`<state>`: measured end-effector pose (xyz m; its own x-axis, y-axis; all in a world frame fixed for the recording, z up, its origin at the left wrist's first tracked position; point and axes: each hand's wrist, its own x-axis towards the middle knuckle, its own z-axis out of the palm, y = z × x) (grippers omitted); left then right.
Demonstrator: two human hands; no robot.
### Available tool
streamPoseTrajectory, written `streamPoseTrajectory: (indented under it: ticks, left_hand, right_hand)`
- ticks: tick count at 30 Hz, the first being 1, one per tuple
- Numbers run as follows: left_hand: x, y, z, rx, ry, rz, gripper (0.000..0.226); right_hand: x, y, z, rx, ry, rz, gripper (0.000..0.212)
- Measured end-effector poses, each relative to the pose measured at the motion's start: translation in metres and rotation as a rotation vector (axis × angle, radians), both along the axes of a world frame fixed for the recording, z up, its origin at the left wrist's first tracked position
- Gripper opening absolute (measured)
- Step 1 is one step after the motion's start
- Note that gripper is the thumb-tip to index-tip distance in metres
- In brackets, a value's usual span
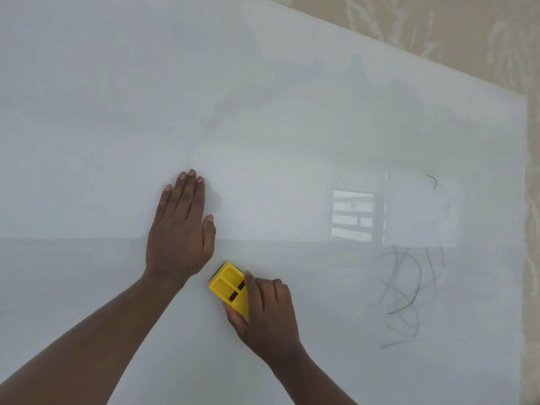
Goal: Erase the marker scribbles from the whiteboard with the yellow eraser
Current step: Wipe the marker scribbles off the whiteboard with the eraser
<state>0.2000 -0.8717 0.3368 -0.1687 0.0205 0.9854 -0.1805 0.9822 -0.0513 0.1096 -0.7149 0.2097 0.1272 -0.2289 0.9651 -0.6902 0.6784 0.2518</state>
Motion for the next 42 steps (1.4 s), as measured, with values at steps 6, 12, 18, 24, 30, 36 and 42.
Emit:
streamPoseTrajectory:
  ticks: [6, 12, 18, 24, 30, 36, 42]
  left_hand:
    - [-0.017, 0.034, 0.004, -0.075, -0.032, 0.043, 0.065]
    - [-0.062, 0.1, 0.025, -0.128, -0.063, 0.011, 0.068]
    - [-0.1, 0.152, 0.045, -0.138, -0.057, 0.01, 0.069]
    - [-0.124, 0.16, 0.044, -0.155, -0.065, 0.088, 0.069]
    - [-0.131, 0.16, 0.041, -0.163, -0.039, 0.141, 0.069]
    - [-0.13, 0.162, 0.04, -0.168, -0.044, 0.154, 0.069]
    - [-0.128, 0.162, 0.037, -0.167, -0.063, 0.14, 0.068]
  right_hand:
    - [-0.045, 0.076, 0.021, -0.048, -0.021, -0.082, 0.055]
    - [-0.085, 0.133, 0.094, -0.235, -0.066, -0.159, 0.058]
    - [-0.114, 0.171, 0.173, -0.411, -0.088, -0.181, 0.055]
    - [-0.164, 0.237, 0.206, -0.583, -0.234, -0.174, 0.054]
    - [-0.221, 0.317, 0.206, -0.723, -0.354, -0.171, 0.052]
    - [-0.236, 0.351, 0.198, -0.667, -0.494, -0.049, 0.05]
    - [-0.22, 0.378, 0.174, -0.462, -0.574, -0.018, 0.062]
